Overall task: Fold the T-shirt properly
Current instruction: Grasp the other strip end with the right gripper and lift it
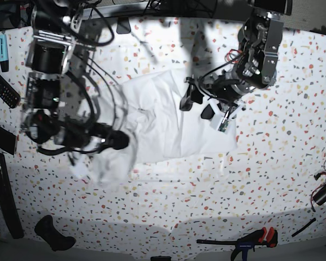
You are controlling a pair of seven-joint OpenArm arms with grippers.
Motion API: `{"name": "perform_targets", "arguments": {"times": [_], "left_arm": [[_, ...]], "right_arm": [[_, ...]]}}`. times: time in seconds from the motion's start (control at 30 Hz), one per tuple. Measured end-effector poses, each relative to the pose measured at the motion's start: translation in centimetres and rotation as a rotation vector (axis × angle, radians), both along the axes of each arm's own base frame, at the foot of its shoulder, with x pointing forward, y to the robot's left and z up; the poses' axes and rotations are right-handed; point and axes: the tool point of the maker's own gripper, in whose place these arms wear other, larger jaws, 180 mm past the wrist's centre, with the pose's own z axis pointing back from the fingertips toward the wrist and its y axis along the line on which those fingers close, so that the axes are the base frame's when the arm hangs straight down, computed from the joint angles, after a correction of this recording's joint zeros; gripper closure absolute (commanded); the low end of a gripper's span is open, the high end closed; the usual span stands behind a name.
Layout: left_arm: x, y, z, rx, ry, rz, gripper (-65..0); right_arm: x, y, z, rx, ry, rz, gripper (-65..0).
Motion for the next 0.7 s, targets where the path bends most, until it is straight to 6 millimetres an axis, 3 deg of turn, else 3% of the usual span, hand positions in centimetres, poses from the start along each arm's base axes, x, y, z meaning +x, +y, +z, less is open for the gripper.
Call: {"name": "perform_targets", "arguments": {"times": [0.37,0.5,0.7], "left_arm": [[0.6,0.9,-0.4,0.088,-0.029,0.003,-38.9],[0.7,1.0,-0.4,0.092,-0.031,0.002,-38.9],[0.7,1.1,0.3,0.125,-0.045,-0.012,-38.9]], "right_arm": [[-2.6,13.0,0.6,0.124,0.016,0.241,0.0],[-3.0,14.8,-0.4,0.062,0.03,0.262,0.0],[-2.9,15.0,-0.6,0.039,0.029,0.263,0.0]]}}
